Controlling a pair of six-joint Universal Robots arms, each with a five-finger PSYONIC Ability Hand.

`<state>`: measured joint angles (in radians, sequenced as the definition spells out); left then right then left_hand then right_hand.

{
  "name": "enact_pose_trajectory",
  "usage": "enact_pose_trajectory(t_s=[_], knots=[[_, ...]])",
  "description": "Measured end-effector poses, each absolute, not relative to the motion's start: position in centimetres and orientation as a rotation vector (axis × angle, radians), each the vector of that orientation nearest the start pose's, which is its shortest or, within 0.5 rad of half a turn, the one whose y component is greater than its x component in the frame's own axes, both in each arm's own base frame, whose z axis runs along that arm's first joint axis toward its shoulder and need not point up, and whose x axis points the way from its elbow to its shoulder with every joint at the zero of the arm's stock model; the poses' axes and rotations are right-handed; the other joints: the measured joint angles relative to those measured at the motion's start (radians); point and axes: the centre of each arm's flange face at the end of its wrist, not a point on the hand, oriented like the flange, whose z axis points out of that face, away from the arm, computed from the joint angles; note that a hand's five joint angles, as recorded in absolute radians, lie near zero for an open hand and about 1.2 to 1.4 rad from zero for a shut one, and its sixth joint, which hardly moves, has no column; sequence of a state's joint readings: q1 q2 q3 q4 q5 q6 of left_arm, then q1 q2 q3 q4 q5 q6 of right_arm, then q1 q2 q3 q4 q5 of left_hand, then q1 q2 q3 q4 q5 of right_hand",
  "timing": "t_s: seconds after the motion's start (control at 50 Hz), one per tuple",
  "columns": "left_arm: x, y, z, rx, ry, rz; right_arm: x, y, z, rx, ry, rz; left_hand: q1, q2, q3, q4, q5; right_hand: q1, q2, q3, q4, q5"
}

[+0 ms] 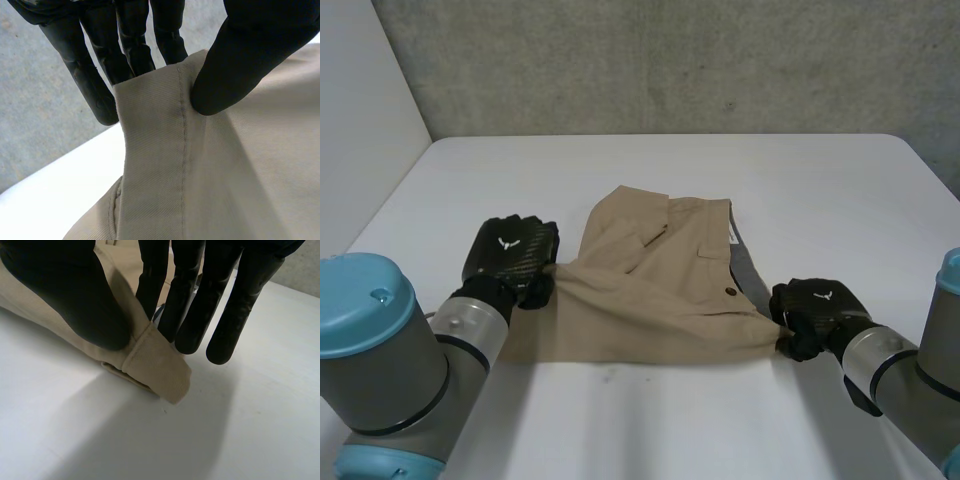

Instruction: Fold the shorts.

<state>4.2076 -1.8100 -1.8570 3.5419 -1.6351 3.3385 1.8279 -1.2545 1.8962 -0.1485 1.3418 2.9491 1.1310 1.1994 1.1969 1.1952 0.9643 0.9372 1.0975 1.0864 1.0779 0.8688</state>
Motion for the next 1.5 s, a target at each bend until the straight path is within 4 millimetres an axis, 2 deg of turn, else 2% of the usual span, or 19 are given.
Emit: enact_pose_trajectory(t_s=[0.06,0.1,0.14,0.22,0.3,0.48,0.76,1.0,1.12,1.16,1.22,1.3,1.36,1.38,1.4,1.42,1.44,1.46,1.5], knots=[[-26.2,-21.2,18.4,0.815,2.407,-2.095,22.1,-24.0,13.5,-0.734,2.393,-1.491,-0.058,-0.103,-0.088,-0.087,-0.051,0.032,0.084,0.095,0.112,0.101],[-25.9,-20.5,18.4,0.841,2.447,-2.035,22.1,-24.0,13.7,-0.736,2.383,-1.506,-0.332,-0.356,-0.350,-0.352,-0.296,0.032,0.084,0.095,0.113,0.101],[-25.5,-19.7,18.5,0.866,2.484,-1.976,22.2,-24.0,14.0,-0.737,2.368,-1.527,-0.429,-0.464,-0.452,-0.456,-0.398,0.032,0.084,0.095,0.113,0.100],[-24.7,-18.3,18.7,0.917,2.567,-1.849,22.2,-23.8,14.7,-0.740,2.344,-1.559,-0.452,-0.520,-0.513,-0.517,-0.463,0.032,0.084,0.095,0.113,0.101],[-24.1,-18.1,18.8,0.920,2.609,-1.790,22.2,-23.7,15.0,-0.744,2.333,-1.571,-0.452,-0.520,-0.513,-0.517,-0.464,0.032,0.084,0.095,0.113,0.100],[-22.9,-19.5,18.5,0.843,2.613,-1.788,22.2,-23.4,14.9,-0.751,2.333,-1.561,-0.451,-0.519,-0.513,-0.517,-0.461,0.031,0.084,0.095,0.113,0.101],[-23.4,-21.4,18.6,0.801,2.523,-1.935,22.4,-22.8,14.6,-0.808,2.334,-1.555,-0.420,-0.485,-0.483,-0.479,-0.427,0.031,0.084,0.098,0.113,0.101],[-24.1,-21.7,16.9,0.839,2.572,-1.860,22.8,-22.5,14.6,-0.851,2.318,-1.567,-0.419,-0.484,-0.482,-0.479,-0.426,0.031,0.084,0.102,0.113,0.101],[-24.2,-21.9,16.1,0.852,2.593,-1.821,22.9,-22.7,14.8,-0.856,2.314,-1.580,-0.215,-0.292,-0.298,-0.296,-0.248,0.031,0.084,0.102,0.113,0.101],[-24.3,-21.9,16.0,0.857,2.596,-1.817,22.9,-22.8,14.9,-0.855,2.312,-1.589,-0.022,-0.089,-0.098,-0.093,-0.048,0.031,0.084,0.102,0.113,0.101],[-24.4,-21.9,16.1,0.862,2.592,-1.824,22.9,-22.9,15.1,-0.855,2.308,-1.597,0.002,-0.016,-0.024,-0.012,0.007,0.031,0.084,0.102,0.113,0.101],[-24.7,-22.1,17.4,0.863,2.552,-1.887,23.1,-23.1,15.7,-0.863,2.293,-1.624,0.002,-0.005,-0.015,-0.004,0.007,0.031,0.084,0.102,0.113,0.101],[-25.0,-22.1,19.7,0.852,2.491,-1.988,23.4,-23.1,16.6,-0.895,2.269,-1.668,0.001,-0.004,-0.013,-0.004,0.007,0.031,0.084,0.102,0.113,0.101],[-25.1,-21.8,21.6,0.842,2.439,-2.070,23.5,-23.2,17.5,-0.924,2.252,-1.707,0.002,-0.004,-0.012,-0.004,0.007,0.031,0.084,0.102,0.113,0.101],[-25.1,-21.7,22.3,0.838,2.421,-2.099,23.5,-23.2,17.7,-0.930,2.249,-1.716,0.002,-0.004,-0.012,-0.004,0.007,0.031,0.084,0.102,0.113,0.101],[-25.1,-21.3,24.4,0.824,2.361,-2.188,23.5,-23.2,18.8,-0.964,2.233,-1.762,0.002,-0.003,-0.009,-0.001,0.007,0.031,0.084,0.102,0.113,0.101],[-25.0,-21.1,25.0,0.819,2.344,-2.213,23.5,-23.2,19.1,-0.973,2.228,-1.776,0.002,-0.003,-0.009,-0.001,0.007,0.031,0.084,0.102,0.113,0.101],[-24.9,-20.4,27.6,0.797,2.268,-2.317,23.5,-23.2,20.6,-1.005,2.208,-1.837,0.002,-0.003,-0.009,-0.001,0.007,0.031,0.084,0.102,0.114,0.101],[-24.6,-19.6,29.9,0.774,2.202,-2.402,23.4,-23.2,22.4,-1.032,2.182,-1.913,0.002,-0.003,-0.009,-0.001,0.007,0.031,0.084,0.102,0.114,0.101]])
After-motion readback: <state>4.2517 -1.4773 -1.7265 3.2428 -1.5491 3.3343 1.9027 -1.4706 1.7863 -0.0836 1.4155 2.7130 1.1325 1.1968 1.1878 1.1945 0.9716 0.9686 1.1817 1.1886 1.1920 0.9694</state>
